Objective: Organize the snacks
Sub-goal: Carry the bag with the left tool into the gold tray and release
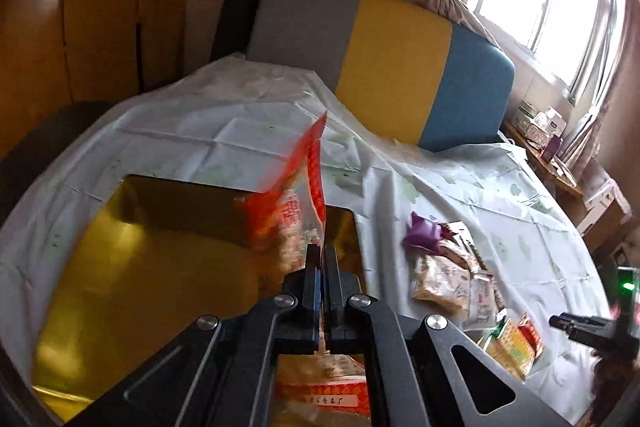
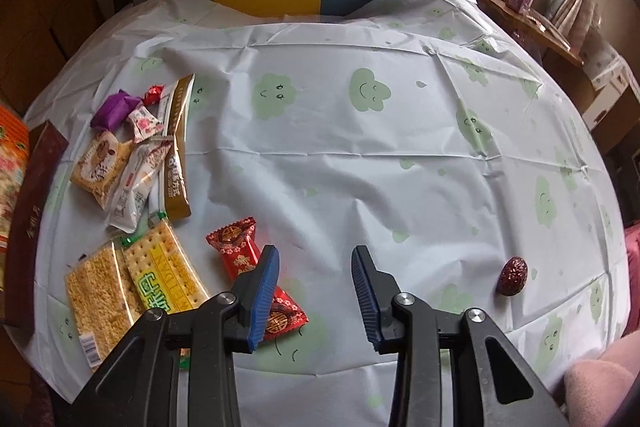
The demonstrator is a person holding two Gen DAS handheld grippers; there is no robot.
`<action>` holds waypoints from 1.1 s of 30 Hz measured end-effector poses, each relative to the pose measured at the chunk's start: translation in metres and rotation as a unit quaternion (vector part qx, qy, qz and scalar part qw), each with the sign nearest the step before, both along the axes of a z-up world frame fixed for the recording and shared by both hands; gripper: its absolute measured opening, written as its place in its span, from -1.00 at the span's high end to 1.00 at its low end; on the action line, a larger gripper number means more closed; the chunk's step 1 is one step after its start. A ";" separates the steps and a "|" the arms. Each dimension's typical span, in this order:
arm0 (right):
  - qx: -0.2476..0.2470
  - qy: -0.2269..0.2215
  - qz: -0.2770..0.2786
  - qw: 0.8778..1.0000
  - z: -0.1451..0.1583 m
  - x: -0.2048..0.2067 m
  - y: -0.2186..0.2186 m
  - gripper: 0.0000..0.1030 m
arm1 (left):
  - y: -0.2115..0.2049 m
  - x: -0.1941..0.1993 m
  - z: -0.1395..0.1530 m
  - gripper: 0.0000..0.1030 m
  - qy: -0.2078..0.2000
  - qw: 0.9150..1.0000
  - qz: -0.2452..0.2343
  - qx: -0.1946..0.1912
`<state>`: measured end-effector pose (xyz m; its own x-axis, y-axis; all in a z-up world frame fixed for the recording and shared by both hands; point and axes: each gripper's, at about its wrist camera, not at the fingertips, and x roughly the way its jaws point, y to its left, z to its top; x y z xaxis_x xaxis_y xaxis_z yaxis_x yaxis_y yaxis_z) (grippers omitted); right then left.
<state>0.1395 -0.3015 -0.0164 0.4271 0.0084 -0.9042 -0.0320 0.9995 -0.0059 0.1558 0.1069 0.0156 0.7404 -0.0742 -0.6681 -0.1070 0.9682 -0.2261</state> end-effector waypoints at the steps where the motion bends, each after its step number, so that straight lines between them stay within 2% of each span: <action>1: 0.009 0.003 -0.001 1.000 0.000 0.001 -0.001 0.26 | -0.004 0.002 -0.001 0.93 0.003 1.000 -0.002 -0.001; 4: 0.024 0.006 -0.001 1.000 0.000 0.003 -0.004 0.26 | -0.019 0.003 -0.005 0.92 0.004 1.000 -0.017 -0.005; 7: 0.043 0.021 0.010 0.999 -0.003 0.007 -0.002 0.26 | -0.033 -0.007 -0.007 0.89 0.003 0.999 -0.031 0.008; 14: 0.008 0.044 0.050 0.998 -0.015 0.009 0.020 0.25 | -0.059 -0.035 -0.015 0.84 0.012 0.997 -0.072 -0.005; 19: 0.019 0.050 0.062 0.997 -0.021 0.012 0.027 0.26 | -0.089 -0.057 -0.019 0.80 0.016 0.993 -0.120 0.008; 22: 0.015 0.054 0.074 0.996 -0.023 0.011 0.032 0.26 | -0.107 -0.067 -0.027 0.76 0.030 0.989 -0.144 0.006; 26: -0.013 0.058 0.087 0.994 -0.029 0.008 0.042 0.26 | -0.119 -0.076 -0.045 0.76 0.056 0.986 -0.157 -0.002; 29: -0.026 0.065 0.089 0.994 -0.035 0.005 0.044 0.27 | -0.128 -0.084 -0.057 0.76 0.068 0.983 -0.169 0.010; 31: -0.031 0.062 0.091 0.993 -0.036 0.004 0.044 0.42 | -0.133 -0.090 -0.064 0.76 0.070 0.982 -0.175 0.026; 33: -0.036 0.063 0.094 0.993 -0.037 0.003 0.047 0.44 | -0.136 -0.095 -0.071 0.75 0.077 0.980 -0.180 0.032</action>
